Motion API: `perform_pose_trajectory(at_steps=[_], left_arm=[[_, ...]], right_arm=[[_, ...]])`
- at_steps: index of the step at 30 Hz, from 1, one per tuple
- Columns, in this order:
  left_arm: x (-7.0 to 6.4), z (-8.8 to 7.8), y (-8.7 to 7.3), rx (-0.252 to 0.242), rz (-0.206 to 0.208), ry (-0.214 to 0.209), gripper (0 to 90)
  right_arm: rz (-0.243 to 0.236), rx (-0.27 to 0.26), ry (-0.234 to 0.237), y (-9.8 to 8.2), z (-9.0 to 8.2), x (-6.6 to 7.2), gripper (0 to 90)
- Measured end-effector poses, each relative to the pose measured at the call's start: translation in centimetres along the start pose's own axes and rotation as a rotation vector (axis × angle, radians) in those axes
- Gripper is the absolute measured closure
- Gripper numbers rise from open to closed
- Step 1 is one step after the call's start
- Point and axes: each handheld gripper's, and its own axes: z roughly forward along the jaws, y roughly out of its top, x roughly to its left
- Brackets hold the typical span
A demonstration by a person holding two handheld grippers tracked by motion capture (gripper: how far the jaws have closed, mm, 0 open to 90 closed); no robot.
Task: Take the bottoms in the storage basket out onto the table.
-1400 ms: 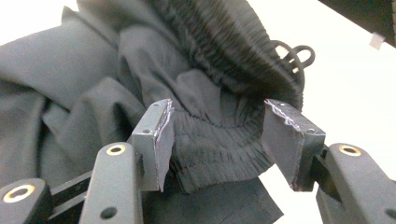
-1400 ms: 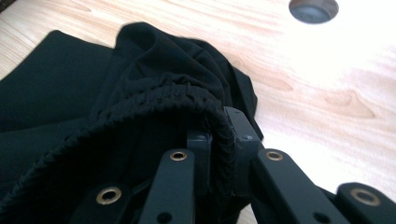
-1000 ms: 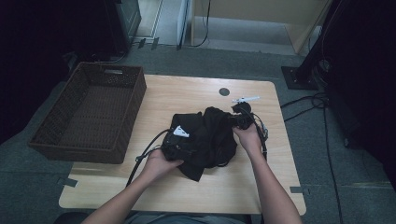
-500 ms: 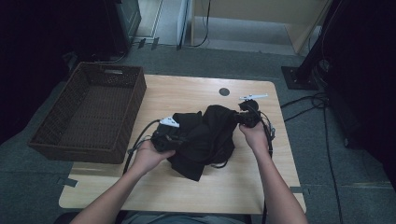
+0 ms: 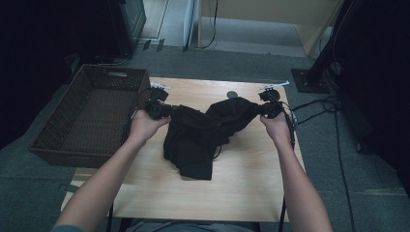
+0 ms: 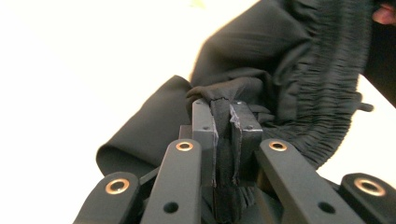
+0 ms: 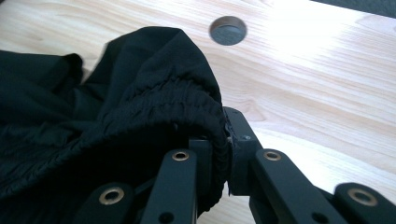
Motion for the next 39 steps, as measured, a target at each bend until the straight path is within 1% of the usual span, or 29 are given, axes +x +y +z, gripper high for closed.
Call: perform_pose_trajectory(at_steps=[1,3,4,6,8,9,11,13,14,15,16,18,20,21,22,23,24,25,26,27,28,29,31,32,33,36,37,38,39], left_arm=[[0.6,0.6,0.7,0.002,-0.007,0.024,83.0],[1.5,1.6,1.2,0.008,-0.028,0.047,82.9],[1.5,1.6,1.2,0.008,-0.028,0.047,82.8],[2.8,2.7,1.4,0.019,-0.061,0.052,82.7],[3.8,3.9,1.2,0.024,-0.09,0.058,82.5],[4.4,4.4,1.0,0.032,-0.114,0.051,82.1],[5.0,4.9,0.6,0.03,-0.152,0.038,79.8],[5.0,4.8,0.5,0.03,-0.141,0.03,75.5],[4.9,4.6,0.5,0.026,-0.137,0.034,70.4],[4.9,4.6,0.5,0.026,-0.137,0.034,65.8],[4.7,4.3,0.5,0.017,-0.132,0.031,65.8],[4.4,3.6,0.7,0.003,-0.123,0.026,54.2],[3.7,2.9,0.8,-0.006,-0.095,0.022,47.9],[3.4,2.6,0.8,-0.012,-0.082,0.021,43.7],[3.1,2.2,0.8,-0.014,-0.066,0.024,43.7],[2.5,1.5,0.8,-0.023,-0.054,0.02,41.9],[2.5,1.5,0.8,-0.023,-0.054,0.02,41.3],[2.1,1.1,0.6,-0.027,-0.051,0.015,41.3],[1.6,0.7,0.3,-0.026,-0.043,0.009,41.1],[1.3,0.4,0.1,-0.022,-0.035,0.01,41.0],[1.3,0.4,0.1,-0.022,-0.035,0.01,41.0],[0.8,0.0,-0.2,-0.021,-0.025,0.011,41.0],[0.2,-0.5,-0.8,-0.022,-0.018,0.0,40.9],[-0.7,-0.7,-1.8,-0.023,-0.005,-0.01,40.7],[-0.7,-0.7,-1.8,-0.023,-0.005,-0.01,40.7],[-1.7,-0.5,-3.4,-0.009,0.027,-0.009,40.3],[-2.0,-0.2,-4.4,0.002,0.033,-0.004,40.3],[-2.0,-0.2,-4.4,0.002,0.033,-0.004,40.3],[-2.1,0.1,-4.8,0.009,0.032,-0.008,40.3]], right_arm=[[0.007,0.003,-0.004,0.5,0.3,-0.4,83.0],[0.012,0.013,-0.009,0.9,0.8,-0.6,82.9],[0.012,0.013,-0.009,0.9,0.8,-0.6,82.9],[0.03,0.027,-0.014,1.1,2.0,-1.0,81.8],[0.036,0.035,-0.016,1.1,2.4,-1.0,80.4],[0.037,0.035,-0.013,1.0,2.7,-1.0,76.9],[0.035,0.004,0.013,0.7,3.3,-1.0,64.4],[0.034,-0.022,0.022,0.6,3.1,-0.9,56.6],[0.036,-0.035,0.025,0.6,2.9,-0.9,52.9],[0.036,-0.035,0.025,0.6,2.9,-0.9,52.9],[0.043,-0.046,0.037,0.6,2.5,-0.9,51.9],[0.051,-0.065,0.058,0.6,1.7,-0.9,50.8],[0.045,-0.099,0.072,0.4,0.6,-0.6,50.6],[0.027,-0.117,0.071,0.2,-0.2,-0.2,48.9],[0.027,-0.117,0.071,0.2,-0.2,-0.2,48.9],[0.012,-0.143,0.069,0.0,-1.4,0.3,48.7],[0.012,-0.143,0.069,0.0,-1.4,0.3,48.7],[0.015,-0.153,0.083,-0.1,-2.0,0.6,49.2],[0.023,-0.16,0.119,-0.8,-2.9,1.3,50.4],[0.02,-0.159,0.129,-1.2,-3.1,1.7,50.4],[0.02,-0.159,0.129,-1.2,-3.1,1.7,50.4],[0.002,-0.142,0.143,-2.6,-3.0,2.9,50.6],[-0.01,-0.14,0.146,-3.0,-2.9,3.2,50.5],[-0.03,-0.135,0.163,-4.2,-2.3,4.3,50.5],[-0.03,-0.135,0.163,-4.2,-2.3,4.3,50.5],[-0.049,-0.122,0.182,-5.6,-1.0,5.8,49.7],[-0.057,-0.117,0.191,-6.4,-0.1,6.5,49.4],[-0.057,-0.117,0.191,-6.4,-0.1,6.5,49.4],[-0.053,-0.112,0.209,-6.9,0.7,7.2,48.4]])
